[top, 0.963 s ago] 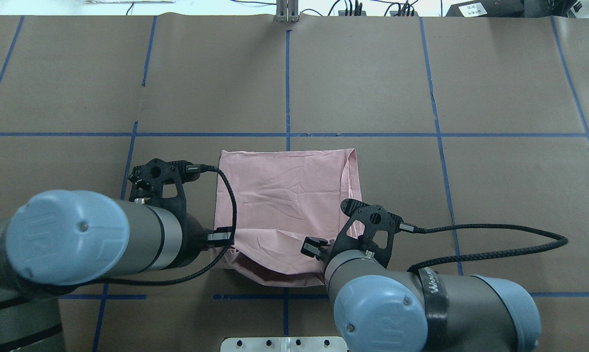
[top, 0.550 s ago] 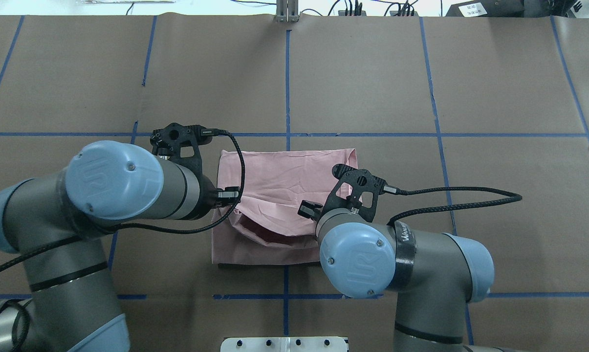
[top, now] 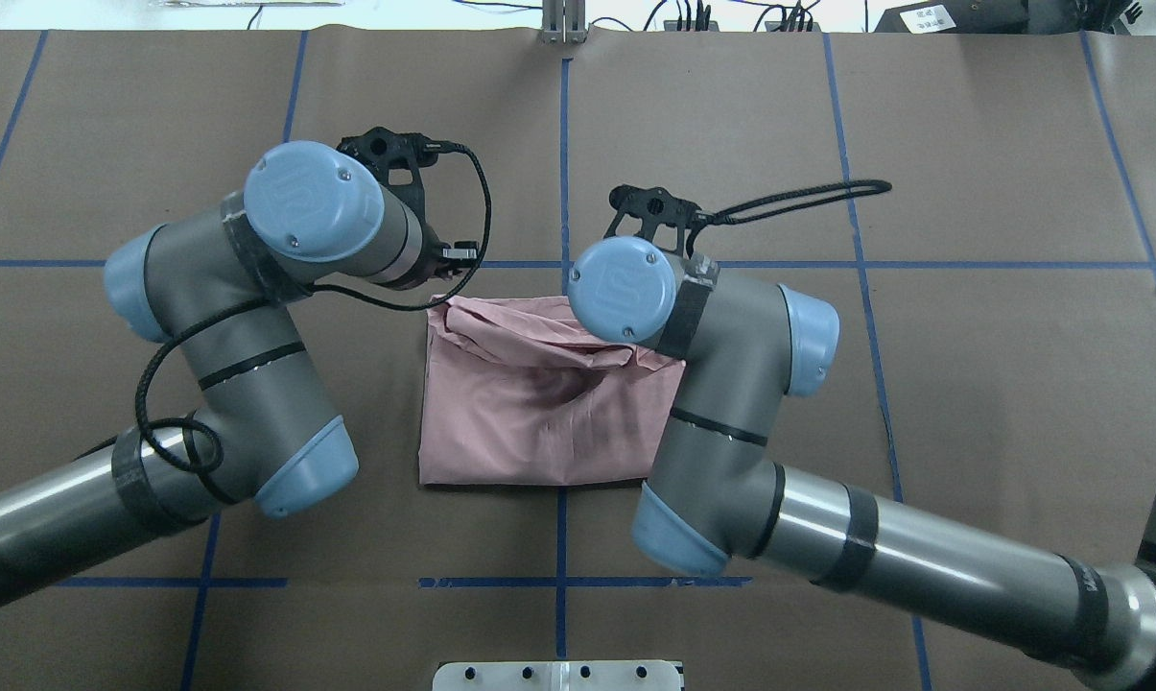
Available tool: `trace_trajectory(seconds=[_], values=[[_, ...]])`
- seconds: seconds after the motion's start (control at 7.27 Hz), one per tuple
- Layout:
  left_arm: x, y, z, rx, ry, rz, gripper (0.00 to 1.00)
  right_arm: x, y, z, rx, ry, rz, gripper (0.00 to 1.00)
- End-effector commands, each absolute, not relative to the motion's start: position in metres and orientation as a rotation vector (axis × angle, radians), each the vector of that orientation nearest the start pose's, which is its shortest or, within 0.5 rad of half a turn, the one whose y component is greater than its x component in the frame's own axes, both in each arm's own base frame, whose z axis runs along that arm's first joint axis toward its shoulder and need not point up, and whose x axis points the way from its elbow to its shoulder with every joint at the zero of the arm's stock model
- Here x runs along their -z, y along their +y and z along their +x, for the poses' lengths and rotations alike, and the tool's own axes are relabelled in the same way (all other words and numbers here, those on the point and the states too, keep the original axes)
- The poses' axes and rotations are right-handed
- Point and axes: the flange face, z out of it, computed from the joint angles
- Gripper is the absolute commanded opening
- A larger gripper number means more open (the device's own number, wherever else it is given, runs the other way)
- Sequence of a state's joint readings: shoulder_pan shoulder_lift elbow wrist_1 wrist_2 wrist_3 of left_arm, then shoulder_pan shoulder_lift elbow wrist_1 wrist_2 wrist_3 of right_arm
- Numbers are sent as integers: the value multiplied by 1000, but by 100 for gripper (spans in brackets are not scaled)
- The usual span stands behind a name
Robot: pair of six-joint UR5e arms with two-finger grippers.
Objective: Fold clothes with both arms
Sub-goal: 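Release the shirt and raise both grippers away from it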
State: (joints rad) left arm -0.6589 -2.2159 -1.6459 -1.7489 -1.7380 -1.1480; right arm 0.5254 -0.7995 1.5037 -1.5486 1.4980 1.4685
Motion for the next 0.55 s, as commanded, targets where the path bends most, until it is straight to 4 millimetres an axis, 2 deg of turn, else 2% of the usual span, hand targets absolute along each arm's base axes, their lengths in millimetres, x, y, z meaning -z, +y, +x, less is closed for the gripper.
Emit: trace_trajectory(seconds=[0.0,0.14,0.41], values=[[-246,-576,429,25,842,370,100,-254,-588,-525,-304,-694,285,100],[-244,-576,426,20,846,376,100,-258,-601,-506,-250,-708,254,100],[-231,-568,417,9,867,397,100,-253,-609,-490,-232,-734,237,100]])
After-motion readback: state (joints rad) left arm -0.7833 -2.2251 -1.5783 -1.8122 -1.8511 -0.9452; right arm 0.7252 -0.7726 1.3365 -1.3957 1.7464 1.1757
